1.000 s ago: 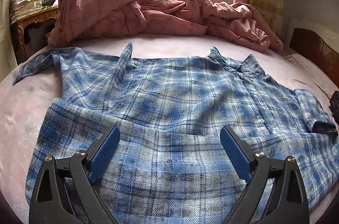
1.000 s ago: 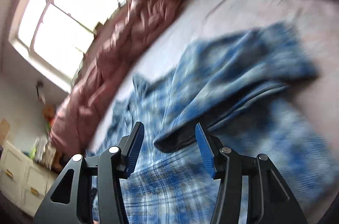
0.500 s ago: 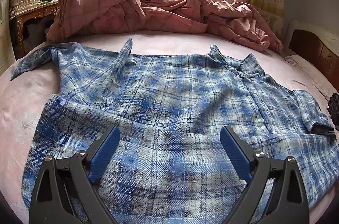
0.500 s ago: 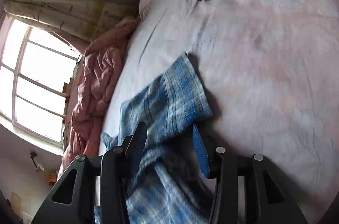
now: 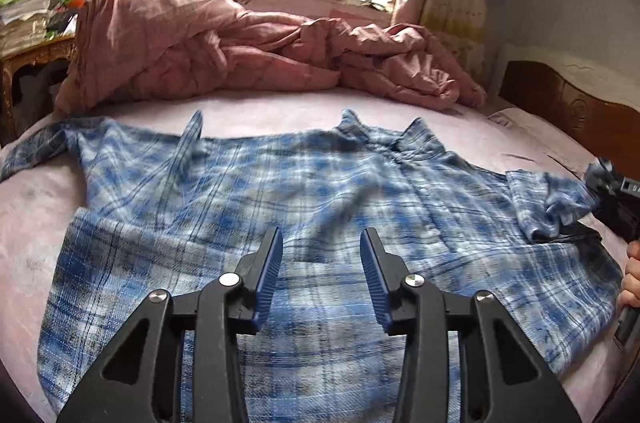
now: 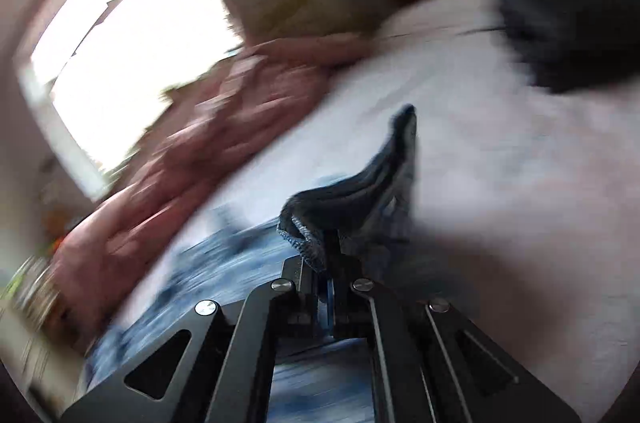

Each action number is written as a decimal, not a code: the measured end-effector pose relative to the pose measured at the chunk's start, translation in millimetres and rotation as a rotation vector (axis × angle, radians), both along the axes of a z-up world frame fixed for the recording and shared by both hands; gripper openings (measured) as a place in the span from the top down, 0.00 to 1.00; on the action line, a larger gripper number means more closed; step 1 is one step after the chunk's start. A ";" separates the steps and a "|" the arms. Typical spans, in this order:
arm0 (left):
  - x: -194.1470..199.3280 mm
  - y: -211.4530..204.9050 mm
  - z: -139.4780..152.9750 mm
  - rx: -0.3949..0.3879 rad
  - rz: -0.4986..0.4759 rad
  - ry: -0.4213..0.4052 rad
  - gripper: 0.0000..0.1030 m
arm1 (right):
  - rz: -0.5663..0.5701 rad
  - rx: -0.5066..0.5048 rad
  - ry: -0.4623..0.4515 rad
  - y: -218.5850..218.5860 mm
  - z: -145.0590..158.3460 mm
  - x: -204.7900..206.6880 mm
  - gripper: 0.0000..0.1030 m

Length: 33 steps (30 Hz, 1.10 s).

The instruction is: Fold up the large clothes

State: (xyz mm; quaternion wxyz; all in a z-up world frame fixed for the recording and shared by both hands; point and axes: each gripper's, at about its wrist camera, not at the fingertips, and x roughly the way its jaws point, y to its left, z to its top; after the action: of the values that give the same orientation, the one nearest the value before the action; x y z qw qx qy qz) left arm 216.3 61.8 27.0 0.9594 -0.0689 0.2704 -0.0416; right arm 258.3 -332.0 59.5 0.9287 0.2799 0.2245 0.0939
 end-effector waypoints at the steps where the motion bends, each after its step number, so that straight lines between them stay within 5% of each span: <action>1: -1.4 -2.5 1.1 0.011 -0.006 -0.011 0.63 | 0.147 -0.013 -0.032 23.7 5.8 0.9 0.96; 3: -2.7 -8.7 2.9 0.035 -0.017 -0.020 0.65 | 0.247 -0.063 -0.040 55.4 9.0 0.6 0.96; 9: -1.5 -14.8 2.4 0.034 -0.070 0.004 0.70 | 0.269 -0.162 0.132 82.2 -18.1 11.9 0.89; 12: -2.7 -20.0 2.8 0.039 -0.101 0.009 0.70 | 0.228 -0.186 0.165 68.3 -16.7 4.8 0.71; 15: -5.0 -30.9 4.7 0.033 -0.155 0.038 0.64 | 0.125 -0.286 0.112 53.4 -3.0 -11.3 0.67; 19: -16.9 -41.7 16.1 -0.172 -0.225 0.103 0.57 | -0.021 -0.438 0.088 18.1 21.2 -23.1 0.51; 24: 24.5 -88.7 19.9 -0.200 -0.350 0.248 0.50 | -0.003 -0.507 0.142 -34.4 23.0 -22.1 0.46; 26: 51.4 -103.7 8.9 -0.177 -0.289 0.341 0.50 | 0.010 -0.561 0.249 -49.3 10.8 -15.3 0.34; 28: 73.6 -110.1 -4.9 -0.223 -0.202 0.460 0.55 | -0.018 -0.637 0.285 -61.7 -3.4 -15.3 0.34; 33: 109.2 -129.1 -18.9 -0.270 -0.215 0.519 0.50 | 0.030 -0.678 0.350 -72.8 -23.3 -4.4 0.34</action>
State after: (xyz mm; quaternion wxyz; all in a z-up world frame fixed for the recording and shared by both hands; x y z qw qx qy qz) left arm 325.4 -67.2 8.0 0.8307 -0.1752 0.5039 -0.1592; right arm 253.9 -404.8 36.3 0.9147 -0.0346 0.4021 -0.0213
